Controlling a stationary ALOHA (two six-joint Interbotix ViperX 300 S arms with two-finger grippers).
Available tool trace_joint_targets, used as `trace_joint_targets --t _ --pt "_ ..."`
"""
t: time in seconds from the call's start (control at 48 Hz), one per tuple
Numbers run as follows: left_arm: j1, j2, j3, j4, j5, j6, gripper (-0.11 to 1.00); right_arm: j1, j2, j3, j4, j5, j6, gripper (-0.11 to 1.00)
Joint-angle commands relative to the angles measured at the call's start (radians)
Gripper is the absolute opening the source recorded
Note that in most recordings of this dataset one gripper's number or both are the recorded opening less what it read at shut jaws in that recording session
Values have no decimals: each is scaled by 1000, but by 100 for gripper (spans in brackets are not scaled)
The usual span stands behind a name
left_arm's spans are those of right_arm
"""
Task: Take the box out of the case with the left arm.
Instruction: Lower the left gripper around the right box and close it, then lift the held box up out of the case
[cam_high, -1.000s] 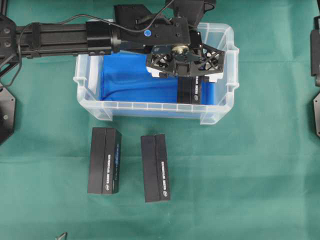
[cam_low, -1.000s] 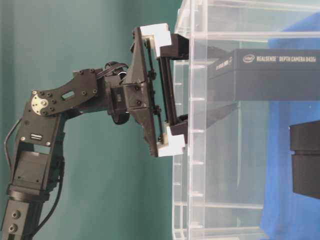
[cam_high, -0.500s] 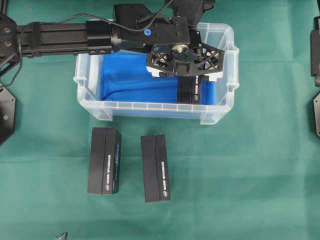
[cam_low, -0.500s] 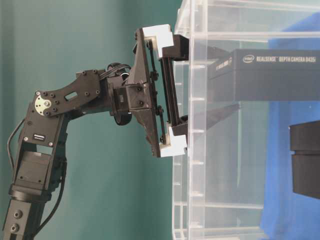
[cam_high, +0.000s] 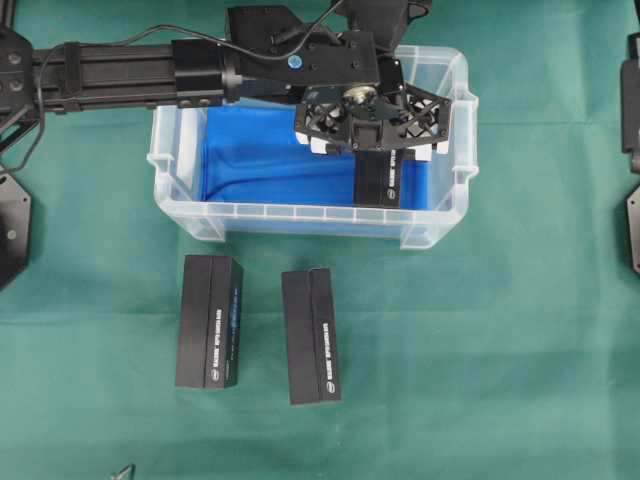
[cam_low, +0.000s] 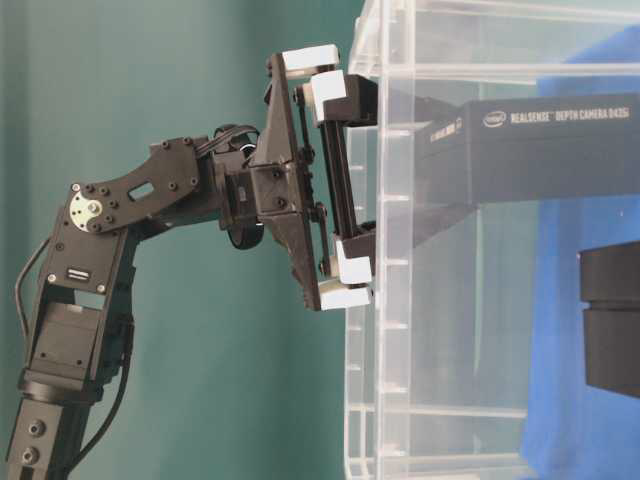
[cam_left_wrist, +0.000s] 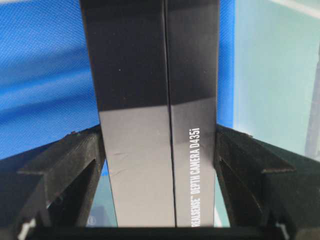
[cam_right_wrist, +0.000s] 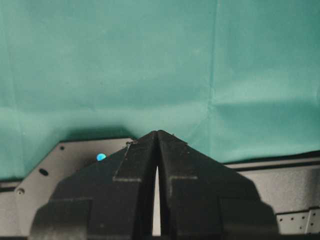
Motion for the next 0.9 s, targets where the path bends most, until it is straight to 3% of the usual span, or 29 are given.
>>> trace_joint_targets --t 0.0,0.188,0.562,0.875 --pt "5 -34 -20 0 -6 -12 63 0 -2 -11 -3 -5 -2 1" --pt "3 -34 -21 -2 -8 -48 63 0 -2 -11 -2 -3 -2 1" --pt "-6 -46 -49 -6 18 -49 63 0 -2 -11 -2 -3 -2 1" --pt "-9 -72 -178 -6 161 -49 63 0 -3 -11 -2 -3 -2 1"
